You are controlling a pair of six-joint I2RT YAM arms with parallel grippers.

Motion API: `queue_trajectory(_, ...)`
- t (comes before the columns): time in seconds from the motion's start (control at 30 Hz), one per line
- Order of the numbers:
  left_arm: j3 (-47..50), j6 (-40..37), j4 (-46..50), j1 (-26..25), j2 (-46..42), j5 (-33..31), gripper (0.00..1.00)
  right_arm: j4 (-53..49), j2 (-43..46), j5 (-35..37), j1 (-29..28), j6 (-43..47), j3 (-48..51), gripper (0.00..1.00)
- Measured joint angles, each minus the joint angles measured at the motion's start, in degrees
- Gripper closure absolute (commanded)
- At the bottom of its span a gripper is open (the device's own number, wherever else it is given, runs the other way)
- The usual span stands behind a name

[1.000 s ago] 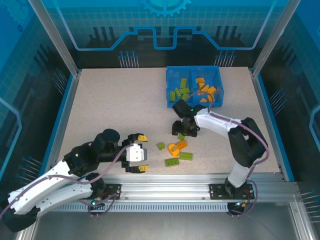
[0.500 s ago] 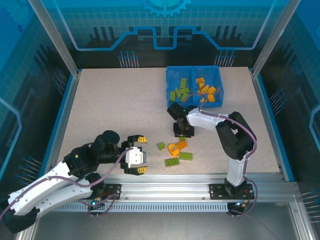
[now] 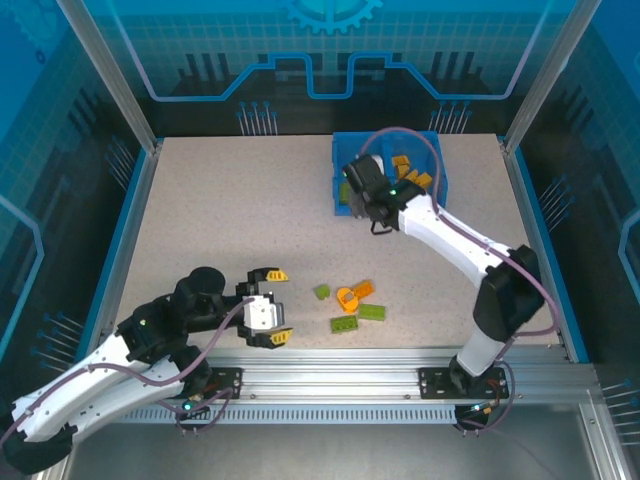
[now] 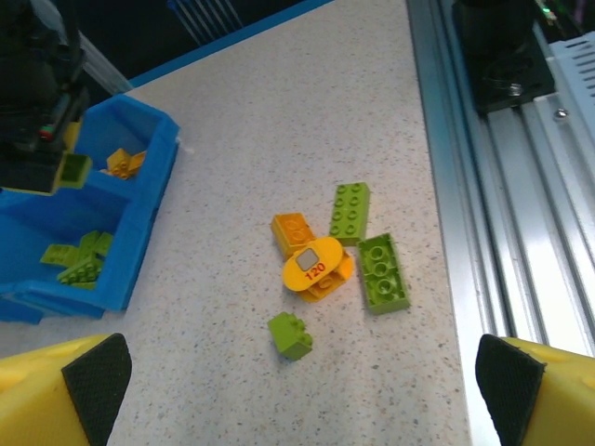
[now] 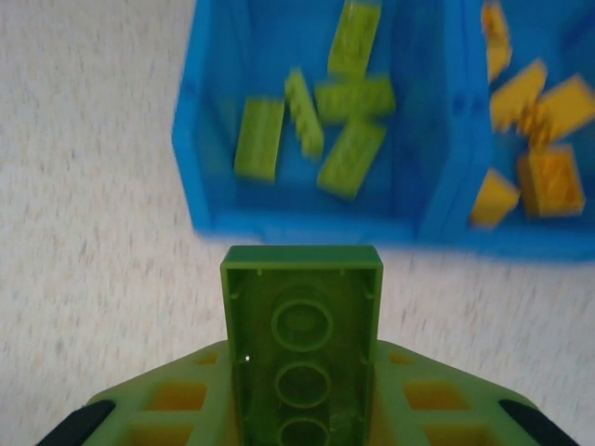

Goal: Sort the legos into containers by color

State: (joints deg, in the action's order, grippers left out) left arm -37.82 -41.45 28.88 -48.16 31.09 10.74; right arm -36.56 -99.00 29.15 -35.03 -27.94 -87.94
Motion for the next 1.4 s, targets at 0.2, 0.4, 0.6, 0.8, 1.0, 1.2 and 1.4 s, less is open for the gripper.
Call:
queue_trajectory(0.2, 0.6, 5.2, -2.8, 1.6, 1.2, -2.6, 0.01, 0.6, -21.2, 0.7, 7.3, 7.4, -23.3, 0.70)
queue_trajectory(0.4, 0.6, 7.8, -3.9, 2.9, 4.2, -3.7, 0.01, -6.1, -43.0, -1.5, 12.0, 9.6, -50.9, 0.65)
queue_trajectory(0.6, 0.6, 9.0, -4.1, 3.8, 4.8, -3.7, 0.01, -10.7, -50.2, -5.8, 12.5, 9.9, -60.4, 0.47)
queue_trajectory(0.8, 0.6, 10.6, -4.6, 4.0, 6.2, -4.0, 0.01, -12.9, -48.7, -7.6, 12.4, 10.0, -61.2, 0.47)
queue_trajectory(1.0, -1.2, 17.2, -4.7, 6.1, 10.6, -7.0, 0.01, -14.5, -33.2, -10.3, 11.8, 10.1, -47.8, 0.44)
queue_trajectory(1.2, -8.7, 31.8, -4.6, 6.8, 16.9, -11.7, 0.01, -14.2, -6.9, -20.8, 10.4, 11.5, -27.9, 0.26)
queue_trajectory(1.4, -13.4, 55.9, -4.4, 6.8, 25.3, -16.3, 0.01, -12.9, 18.4, -35.2, 10.0, 11.3, -3.2, 0.11)
